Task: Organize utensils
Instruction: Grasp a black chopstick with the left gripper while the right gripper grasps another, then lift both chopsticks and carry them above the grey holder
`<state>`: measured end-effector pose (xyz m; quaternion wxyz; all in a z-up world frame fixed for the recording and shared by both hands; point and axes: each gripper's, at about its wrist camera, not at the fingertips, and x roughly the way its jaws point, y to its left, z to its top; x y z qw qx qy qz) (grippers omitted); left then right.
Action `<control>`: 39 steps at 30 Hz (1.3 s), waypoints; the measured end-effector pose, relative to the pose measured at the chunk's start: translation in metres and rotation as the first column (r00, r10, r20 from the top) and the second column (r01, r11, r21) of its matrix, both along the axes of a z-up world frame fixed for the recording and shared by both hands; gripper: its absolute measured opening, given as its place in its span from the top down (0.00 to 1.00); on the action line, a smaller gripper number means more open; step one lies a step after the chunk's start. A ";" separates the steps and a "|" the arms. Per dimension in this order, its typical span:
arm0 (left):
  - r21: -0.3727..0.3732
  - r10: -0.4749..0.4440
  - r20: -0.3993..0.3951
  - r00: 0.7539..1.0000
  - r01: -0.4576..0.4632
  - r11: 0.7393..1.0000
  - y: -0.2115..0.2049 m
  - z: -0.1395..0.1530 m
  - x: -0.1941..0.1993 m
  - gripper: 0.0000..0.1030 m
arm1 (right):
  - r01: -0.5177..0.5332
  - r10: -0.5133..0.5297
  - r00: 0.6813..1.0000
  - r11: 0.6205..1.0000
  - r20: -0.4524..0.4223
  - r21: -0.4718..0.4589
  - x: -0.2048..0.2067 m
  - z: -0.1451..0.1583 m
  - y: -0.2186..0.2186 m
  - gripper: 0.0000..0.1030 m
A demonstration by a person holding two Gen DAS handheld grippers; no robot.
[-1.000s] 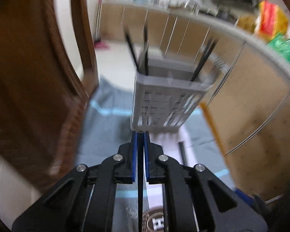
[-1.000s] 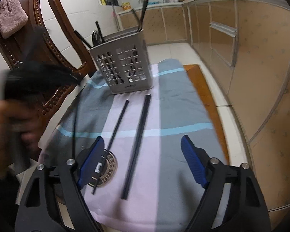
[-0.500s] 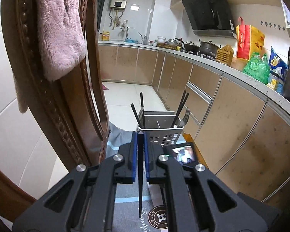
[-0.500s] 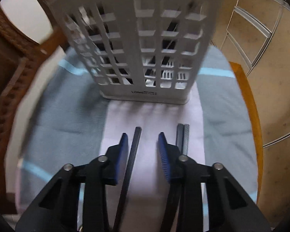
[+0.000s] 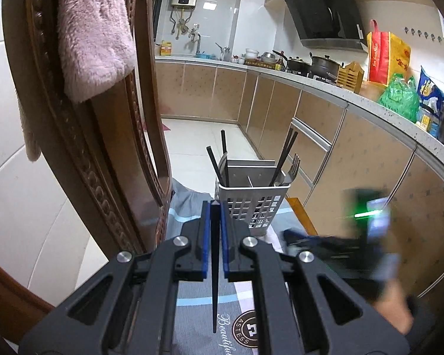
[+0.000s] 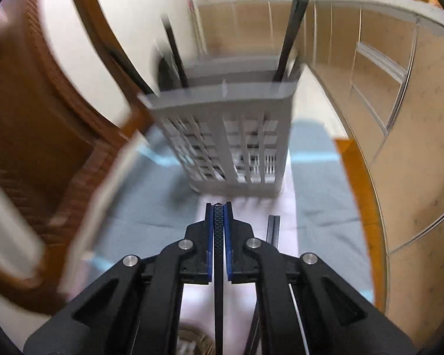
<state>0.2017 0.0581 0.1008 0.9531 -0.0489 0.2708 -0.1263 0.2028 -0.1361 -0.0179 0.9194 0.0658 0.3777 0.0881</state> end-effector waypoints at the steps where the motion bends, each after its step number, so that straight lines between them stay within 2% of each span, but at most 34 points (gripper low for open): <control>1: 0.003 -0.002 0.001 1.000 0.002 1.000 -0.002 0.000 -0.001 0.93 | -0.010 0.009 0.999 0.999 0.043 0.032 -0.019 0.018 -0.007 0.93; 5: 0.013 -0.005 0.011 1.000 0.005 1.000 -0.012 0.002 -0.007 0.93 | -0.037 0.013 0.980 0.992 0.200 0.117 -0.069 0.068 -0.029 0.93; 7: 0.008 -0.007 0.018 1.000 0.007 1.000 -0.016 0.002 -0.012 0.93 | -0.046 0.001 0.957 0.988 0.289 0.148 -0.097 0.086 -0.039 0.93; 10: -0.006 -0.005 0.031 1.000 0.005 1.000 -0.021 0.003 -0.019 0.93 | -0.021 -0.041 0.926 0.987 0.376 0.160 -0.121 0.100 -0.053 0.93; 13: -0.017 -0.004 0.031 1.000 0.005 1.000 -0.024 0.002 -0.024 0.93 | -0.017 -0.036 0.925 0.991 0.379 0.135 -0.124 0.102 -0.057 0.93; 19: -0.017 -0.014 0.021 1.000 0.015 1.000 -0.030 0.001 -0.027 0.93 | 0.004 -0.055 0.933 0.990 0.357 0.144 -0.128 0.100 -0.072 0.93; 28: -0.036 -0.016 0.035 0.999 0.018 0.999 -0.027 0.005 -0.030 0.93 | 0.006 -0.054 0.932 0.991 0.359 0.133 -0.133 0.102 -0.069 0.93; 33: -0.074 0.013 0.049 0.999 -0.009 0.997 -0.012 0.007 -0.026 0.93 | -0.005 -0.034 0.907 0.996 0.419 0.093 -0.111 0.142 -0.054 0.93; 36: -0.090 0.019 0.043 0.999 -0.015 0.996 -0.005 0.007 -0.022 0.93 | 0.019 -0.037 0.871 0.999 0.490 0.042 -0.082 0.187 -0.040 0.93; 39: -0.105 0.031 0.042 0.999 -0.026 0.994 0.004 0.007 -0.018 0.93 | 0.068 -0.066 0.841 0.998 0.537 0.015 -0.047 0.214 -0.029 0.93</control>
